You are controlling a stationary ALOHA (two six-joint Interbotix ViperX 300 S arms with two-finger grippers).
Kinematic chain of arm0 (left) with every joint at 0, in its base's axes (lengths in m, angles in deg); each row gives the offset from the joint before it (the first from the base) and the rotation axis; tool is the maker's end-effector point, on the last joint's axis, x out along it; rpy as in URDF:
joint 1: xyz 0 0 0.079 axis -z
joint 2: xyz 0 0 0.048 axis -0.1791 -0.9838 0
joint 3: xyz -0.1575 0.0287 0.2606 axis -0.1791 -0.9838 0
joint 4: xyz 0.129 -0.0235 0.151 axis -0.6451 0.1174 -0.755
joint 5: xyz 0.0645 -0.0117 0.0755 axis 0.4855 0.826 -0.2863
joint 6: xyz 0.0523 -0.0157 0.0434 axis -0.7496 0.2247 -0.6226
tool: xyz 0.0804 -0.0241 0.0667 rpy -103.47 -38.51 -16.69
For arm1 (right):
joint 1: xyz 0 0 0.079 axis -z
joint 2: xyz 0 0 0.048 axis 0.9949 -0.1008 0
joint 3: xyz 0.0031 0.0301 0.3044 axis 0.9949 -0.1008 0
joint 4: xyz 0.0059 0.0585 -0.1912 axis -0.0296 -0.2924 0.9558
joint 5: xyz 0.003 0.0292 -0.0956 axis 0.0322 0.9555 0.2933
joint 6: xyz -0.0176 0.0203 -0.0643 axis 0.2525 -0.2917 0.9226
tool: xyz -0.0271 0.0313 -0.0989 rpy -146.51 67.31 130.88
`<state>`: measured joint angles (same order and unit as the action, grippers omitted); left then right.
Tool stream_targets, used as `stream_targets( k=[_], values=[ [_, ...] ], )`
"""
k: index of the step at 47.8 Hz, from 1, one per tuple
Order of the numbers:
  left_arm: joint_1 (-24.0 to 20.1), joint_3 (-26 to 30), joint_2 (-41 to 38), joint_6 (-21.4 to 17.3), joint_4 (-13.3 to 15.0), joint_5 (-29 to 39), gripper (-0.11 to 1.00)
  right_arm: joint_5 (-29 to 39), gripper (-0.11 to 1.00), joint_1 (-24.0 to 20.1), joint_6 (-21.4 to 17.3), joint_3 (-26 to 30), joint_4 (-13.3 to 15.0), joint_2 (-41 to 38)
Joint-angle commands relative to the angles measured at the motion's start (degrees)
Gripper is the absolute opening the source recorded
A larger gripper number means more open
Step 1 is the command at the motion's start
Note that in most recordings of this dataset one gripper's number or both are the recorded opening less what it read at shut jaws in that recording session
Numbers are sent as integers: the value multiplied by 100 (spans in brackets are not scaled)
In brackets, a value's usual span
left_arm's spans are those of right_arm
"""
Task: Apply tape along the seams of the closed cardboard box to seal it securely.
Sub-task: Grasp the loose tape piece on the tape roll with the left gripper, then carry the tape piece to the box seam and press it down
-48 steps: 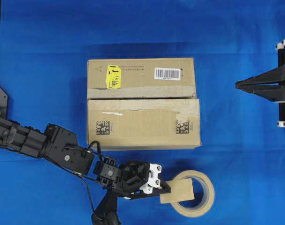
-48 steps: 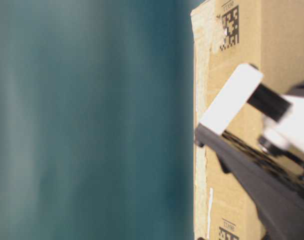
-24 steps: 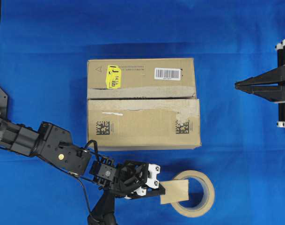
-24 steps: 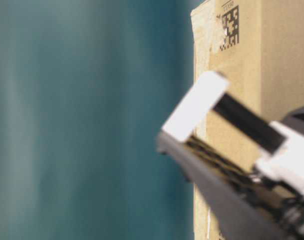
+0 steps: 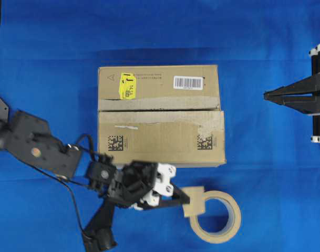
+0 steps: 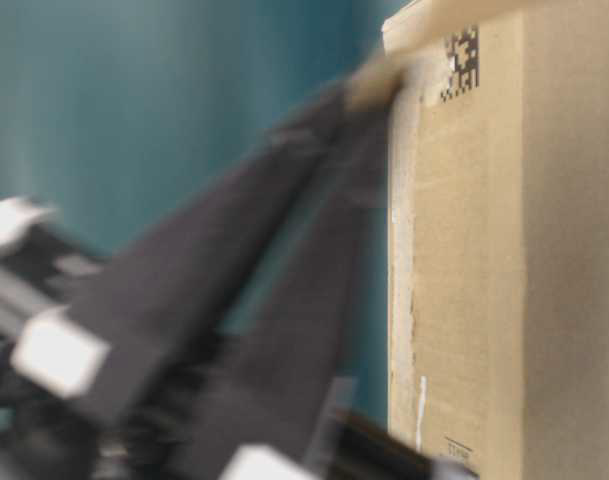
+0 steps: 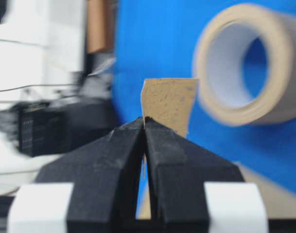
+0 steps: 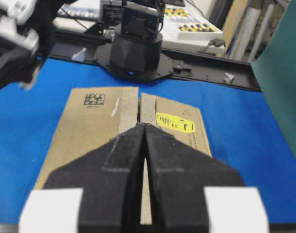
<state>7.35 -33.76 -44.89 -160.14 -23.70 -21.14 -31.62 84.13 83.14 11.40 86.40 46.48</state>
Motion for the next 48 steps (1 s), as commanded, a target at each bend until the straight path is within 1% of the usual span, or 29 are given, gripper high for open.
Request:
stream_targets(
  k=[1, 4, 10, 18, 26, 32, 36, 41, 48],
  values=[
    [-132, -9, 325, -193, -9, -9, 0, -18, 0, 0, -9, 141, 9, -9],
    [-264, -62, 439, -404, -9, 0, 0, -18, 0, 0, -18, 141, 9, -9],
    [-554, -176, 694, -694, -18, 26, 0, -18, 0, 0, -18, 141, 9, -9],
    [-923, -431, 1028, -888, -18, 26, 0, -35, 0, 0, -18, 141, 9, -26],
    [-1292, -668, 1266, -905, -26, 26, 0, -44, 0, 0, 18, 141, 9, -26],
    [-1503, -747, 1327, -905, -35, 53, 0, -44, 0, 0, 26, 141, 18, -44],
    [-1626, -756, 1327, -923, -44, 185, 0, -44, 0, 0, 26, 141, 9, -70],
    [-1687, -729, 1283, -923, -53, 431, 0, -53, 0, 0, 26, 132, 18, -105],
    [-1679, -756, 1257, -914, -53, 536, 0, -53, 0, 9, 35, 132, 18, -132]
  ],
)
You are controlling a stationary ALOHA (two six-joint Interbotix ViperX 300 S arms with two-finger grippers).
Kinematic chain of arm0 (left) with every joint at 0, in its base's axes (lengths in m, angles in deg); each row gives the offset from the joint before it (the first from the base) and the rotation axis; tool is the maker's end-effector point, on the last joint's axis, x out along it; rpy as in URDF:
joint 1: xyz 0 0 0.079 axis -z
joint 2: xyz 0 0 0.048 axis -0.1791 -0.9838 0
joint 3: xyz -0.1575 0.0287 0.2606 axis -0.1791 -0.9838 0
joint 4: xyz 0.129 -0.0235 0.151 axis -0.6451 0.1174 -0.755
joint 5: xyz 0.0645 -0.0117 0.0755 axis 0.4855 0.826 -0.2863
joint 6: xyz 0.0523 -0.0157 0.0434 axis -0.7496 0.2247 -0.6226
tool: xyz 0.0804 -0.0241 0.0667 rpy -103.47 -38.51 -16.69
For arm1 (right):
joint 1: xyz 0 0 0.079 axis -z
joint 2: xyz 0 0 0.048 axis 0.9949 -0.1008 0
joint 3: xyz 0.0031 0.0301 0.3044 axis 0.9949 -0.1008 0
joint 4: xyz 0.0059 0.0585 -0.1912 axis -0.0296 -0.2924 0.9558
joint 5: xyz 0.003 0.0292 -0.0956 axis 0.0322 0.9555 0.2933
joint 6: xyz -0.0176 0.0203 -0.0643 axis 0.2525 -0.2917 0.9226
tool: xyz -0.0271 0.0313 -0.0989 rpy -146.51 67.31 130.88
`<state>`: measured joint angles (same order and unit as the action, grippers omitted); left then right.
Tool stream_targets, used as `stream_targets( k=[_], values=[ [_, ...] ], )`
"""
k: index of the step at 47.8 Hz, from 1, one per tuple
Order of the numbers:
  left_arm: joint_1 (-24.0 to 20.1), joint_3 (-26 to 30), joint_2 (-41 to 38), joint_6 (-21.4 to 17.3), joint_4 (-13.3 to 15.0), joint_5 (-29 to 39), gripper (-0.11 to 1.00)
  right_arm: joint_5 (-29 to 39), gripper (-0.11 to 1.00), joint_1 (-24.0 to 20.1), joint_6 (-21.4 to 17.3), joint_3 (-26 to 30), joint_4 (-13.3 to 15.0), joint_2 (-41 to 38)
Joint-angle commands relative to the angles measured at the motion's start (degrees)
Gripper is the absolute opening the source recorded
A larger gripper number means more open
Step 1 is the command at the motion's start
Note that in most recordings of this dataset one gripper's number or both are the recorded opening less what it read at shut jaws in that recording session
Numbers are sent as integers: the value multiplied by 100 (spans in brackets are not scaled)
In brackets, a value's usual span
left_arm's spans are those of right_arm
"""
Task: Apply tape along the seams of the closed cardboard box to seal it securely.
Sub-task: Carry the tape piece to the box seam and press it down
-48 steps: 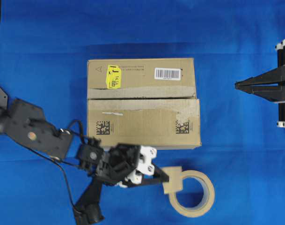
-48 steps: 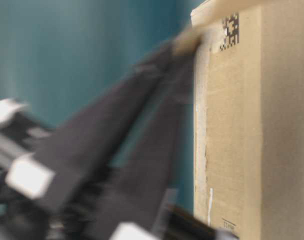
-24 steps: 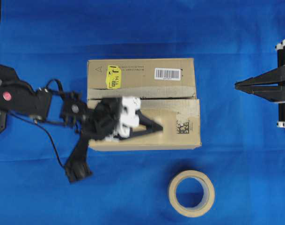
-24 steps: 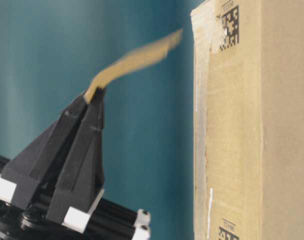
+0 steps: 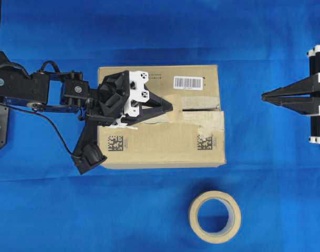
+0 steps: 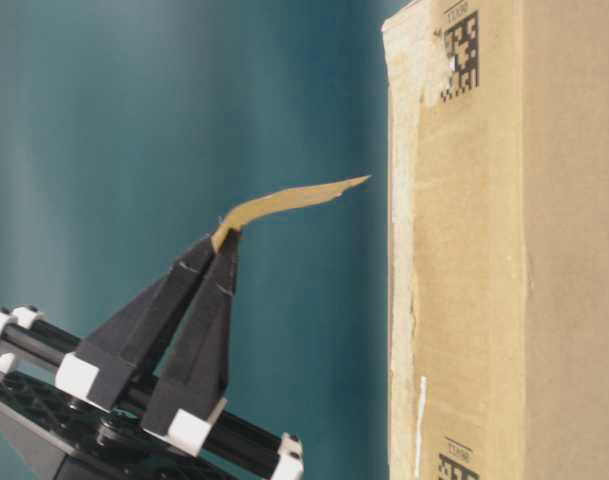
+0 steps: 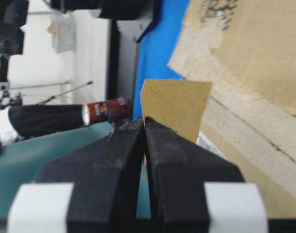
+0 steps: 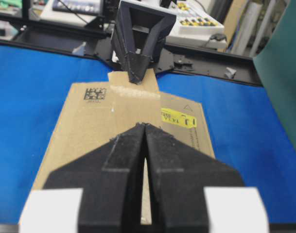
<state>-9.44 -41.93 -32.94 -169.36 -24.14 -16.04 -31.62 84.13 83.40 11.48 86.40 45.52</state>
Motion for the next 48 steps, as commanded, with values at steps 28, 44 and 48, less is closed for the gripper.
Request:
stream_targets(
  k=[28, 44, 48],
  values=[
    [-70, -448, 0, 18, -9, 501, 0, -167, 0, 18, 9, 132, 9, -272],
    [-53, -457, -62, -18, -44, 888, 0, -457, 0, 18, 9, 149, 9, -519],
    [-53, -448, -123, -105, -44, 888, 0, -545, 0, 18, 9, 167, 9, -633]
  ],
)
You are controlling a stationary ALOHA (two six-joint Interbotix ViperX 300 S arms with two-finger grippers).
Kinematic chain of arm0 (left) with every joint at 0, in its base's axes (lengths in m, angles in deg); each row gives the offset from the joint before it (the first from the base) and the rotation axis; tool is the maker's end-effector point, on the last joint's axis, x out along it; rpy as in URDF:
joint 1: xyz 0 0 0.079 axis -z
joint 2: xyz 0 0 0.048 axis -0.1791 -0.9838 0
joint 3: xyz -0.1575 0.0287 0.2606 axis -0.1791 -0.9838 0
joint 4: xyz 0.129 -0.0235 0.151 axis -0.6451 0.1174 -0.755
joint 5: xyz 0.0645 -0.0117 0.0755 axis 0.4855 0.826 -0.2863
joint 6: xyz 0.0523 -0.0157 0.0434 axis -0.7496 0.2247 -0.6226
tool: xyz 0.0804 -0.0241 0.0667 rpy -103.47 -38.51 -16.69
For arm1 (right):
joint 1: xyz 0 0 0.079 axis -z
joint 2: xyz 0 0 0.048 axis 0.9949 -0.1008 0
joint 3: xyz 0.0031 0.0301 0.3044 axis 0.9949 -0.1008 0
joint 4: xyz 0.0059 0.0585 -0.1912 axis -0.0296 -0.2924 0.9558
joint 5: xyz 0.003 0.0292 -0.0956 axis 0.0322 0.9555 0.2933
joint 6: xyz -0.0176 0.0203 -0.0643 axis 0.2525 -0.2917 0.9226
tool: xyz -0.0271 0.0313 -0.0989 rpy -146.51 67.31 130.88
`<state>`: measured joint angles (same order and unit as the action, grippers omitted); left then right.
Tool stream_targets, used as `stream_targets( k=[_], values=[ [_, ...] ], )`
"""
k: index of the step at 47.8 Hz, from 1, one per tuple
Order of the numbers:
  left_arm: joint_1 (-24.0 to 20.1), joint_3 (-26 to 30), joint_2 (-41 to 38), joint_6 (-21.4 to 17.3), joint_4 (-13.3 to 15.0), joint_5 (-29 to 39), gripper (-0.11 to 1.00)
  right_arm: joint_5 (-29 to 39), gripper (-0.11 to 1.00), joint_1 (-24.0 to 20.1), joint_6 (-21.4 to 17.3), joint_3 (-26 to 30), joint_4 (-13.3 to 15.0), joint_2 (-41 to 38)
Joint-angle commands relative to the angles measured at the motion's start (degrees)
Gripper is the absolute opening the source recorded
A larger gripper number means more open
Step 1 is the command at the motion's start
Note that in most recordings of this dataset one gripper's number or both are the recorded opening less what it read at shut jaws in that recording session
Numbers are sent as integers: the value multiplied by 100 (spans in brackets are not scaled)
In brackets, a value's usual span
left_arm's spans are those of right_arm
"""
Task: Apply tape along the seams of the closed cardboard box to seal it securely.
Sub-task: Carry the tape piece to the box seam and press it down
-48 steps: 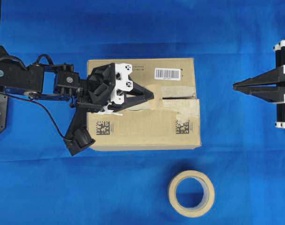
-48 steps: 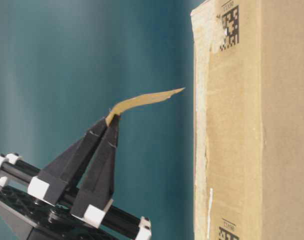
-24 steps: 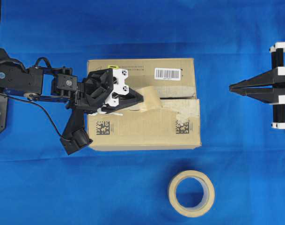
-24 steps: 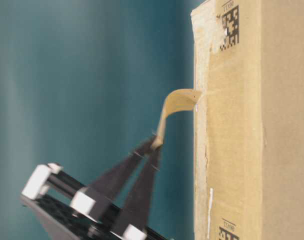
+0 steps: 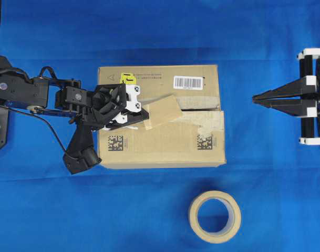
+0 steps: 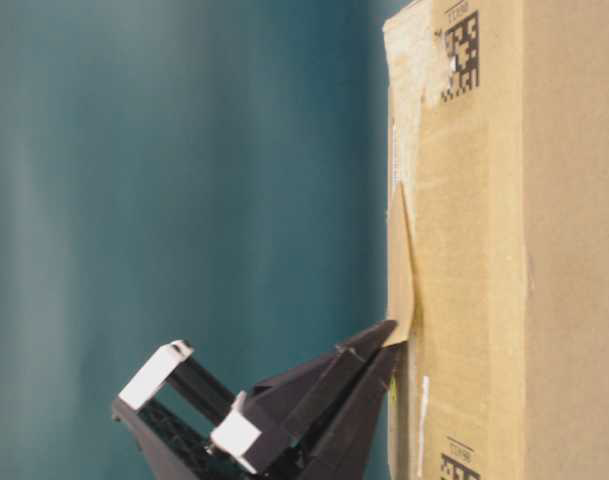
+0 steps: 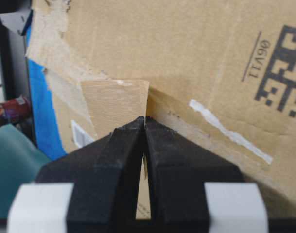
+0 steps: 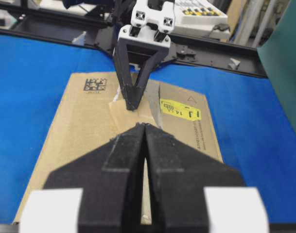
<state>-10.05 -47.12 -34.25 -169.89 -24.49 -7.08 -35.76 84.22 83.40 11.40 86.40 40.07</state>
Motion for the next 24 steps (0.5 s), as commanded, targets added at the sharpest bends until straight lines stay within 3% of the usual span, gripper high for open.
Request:
stream_targets(
  k=[1, 7, 24],
  values=[
    [9, 70, -9, -105, -9, -9, 0, -149, 0, 9, 9, 185, 9, -123],
    [0, 88, -79, -290, -9, -9, 0, -193, 0, 9, -9, 255, -9, -316],
    [-53, 88, -88, -316, -9, 0, 0, -264, 0, 97, -79, 562, -158, -844]
  ],
)
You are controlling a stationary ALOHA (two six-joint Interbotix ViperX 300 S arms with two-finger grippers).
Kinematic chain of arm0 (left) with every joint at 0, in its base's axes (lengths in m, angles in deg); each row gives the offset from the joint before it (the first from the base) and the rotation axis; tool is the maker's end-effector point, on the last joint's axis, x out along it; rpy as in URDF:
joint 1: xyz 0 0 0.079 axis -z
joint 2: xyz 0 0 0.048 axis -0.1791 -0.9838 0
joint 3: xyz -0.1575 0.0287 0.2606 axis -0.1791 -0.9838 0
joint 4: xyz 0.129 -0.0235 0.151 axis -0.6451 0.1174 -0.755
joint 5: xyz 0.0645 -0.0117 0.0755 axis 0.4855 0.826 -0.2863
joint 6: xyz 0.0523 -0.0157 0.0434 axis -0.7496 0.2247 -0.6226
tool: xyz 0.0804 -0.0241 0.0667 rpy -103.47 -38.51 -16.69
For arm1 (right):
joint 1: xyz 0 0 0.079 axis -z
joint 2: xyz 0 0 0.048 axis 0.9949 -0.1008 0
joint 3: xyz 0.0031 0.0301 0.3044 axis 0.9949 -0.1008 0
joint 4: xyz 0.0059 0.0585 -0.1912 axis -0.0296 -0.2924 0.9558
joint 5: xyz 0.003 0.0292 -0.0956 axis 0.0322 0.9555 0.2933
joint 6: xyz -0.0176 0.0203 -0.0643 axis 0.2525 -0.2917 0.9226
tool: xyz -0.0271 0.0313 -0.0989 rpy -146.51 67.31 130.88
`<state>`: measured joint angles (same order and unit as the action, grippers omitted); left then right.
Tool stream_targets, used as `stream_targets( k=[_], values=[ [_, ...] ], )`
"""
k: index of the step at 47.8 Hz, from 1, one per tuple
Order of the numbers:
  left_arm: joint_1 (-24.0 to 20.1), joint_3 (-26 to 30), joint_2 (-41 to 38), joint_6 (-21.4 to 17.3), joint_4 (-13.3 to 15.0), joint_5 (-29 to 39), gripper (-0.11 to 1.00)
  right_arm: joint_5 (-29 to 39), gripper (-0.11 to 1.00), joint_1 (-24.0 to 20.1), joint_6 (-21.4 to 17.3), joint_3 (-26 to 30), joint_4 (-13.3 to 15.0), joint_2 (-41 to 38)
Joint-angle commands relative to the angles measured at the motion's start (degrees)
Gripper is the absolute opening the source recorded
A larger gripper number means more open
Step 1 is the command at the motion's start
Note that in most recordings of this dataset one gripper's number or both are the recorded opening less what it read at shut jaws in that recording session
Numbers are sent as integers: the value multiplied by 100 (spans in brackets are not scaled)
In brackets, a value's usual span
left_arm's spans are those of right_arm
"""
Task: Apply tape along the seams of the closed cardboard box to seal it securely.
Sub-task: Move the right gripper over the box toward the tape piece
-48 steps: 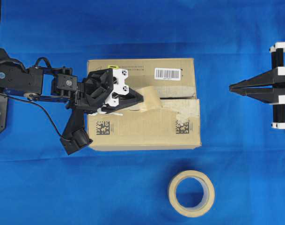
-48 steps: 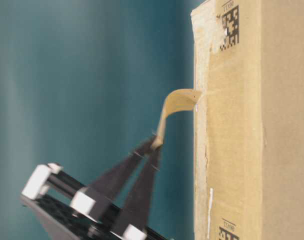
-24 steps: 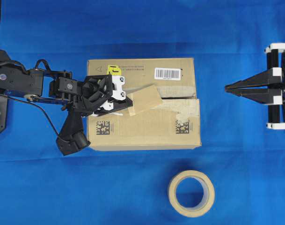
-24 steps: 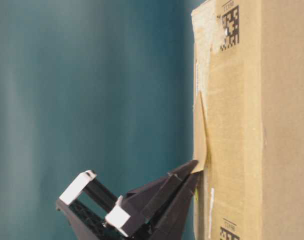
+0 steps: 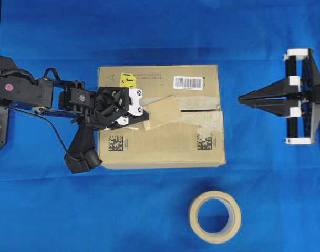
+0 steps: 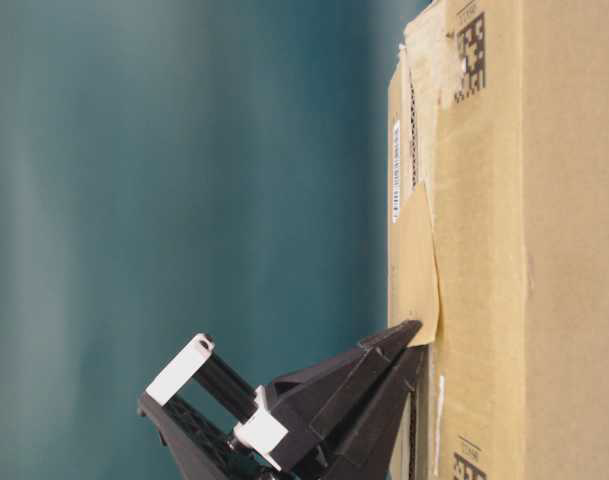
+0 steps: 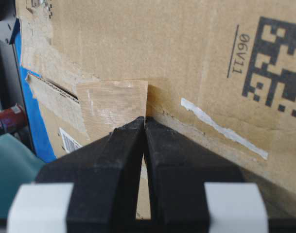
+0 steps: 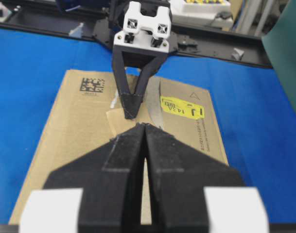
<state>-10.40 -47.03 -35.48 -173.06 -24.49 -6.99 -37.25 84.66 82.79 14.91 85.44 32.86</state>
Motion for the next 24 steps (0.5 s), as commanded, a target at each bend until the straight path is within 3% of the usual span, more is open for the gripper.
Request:
stream_targets(
  k=[1, 14, 24],
  values=[
    [-26, 79, 35, 0, -9, -9, 0, -132, 0, 53, -18, 229, -70, -176],
    [-26, 88, 26, 0, -9, -9, 0, -369, 4, 88, -18, 756, -352, -1187],
    [-26, 88, 26, 9, -9, -18, 0, -334, 61, 202, -9, 1371, -448, -2065]
  ],
)
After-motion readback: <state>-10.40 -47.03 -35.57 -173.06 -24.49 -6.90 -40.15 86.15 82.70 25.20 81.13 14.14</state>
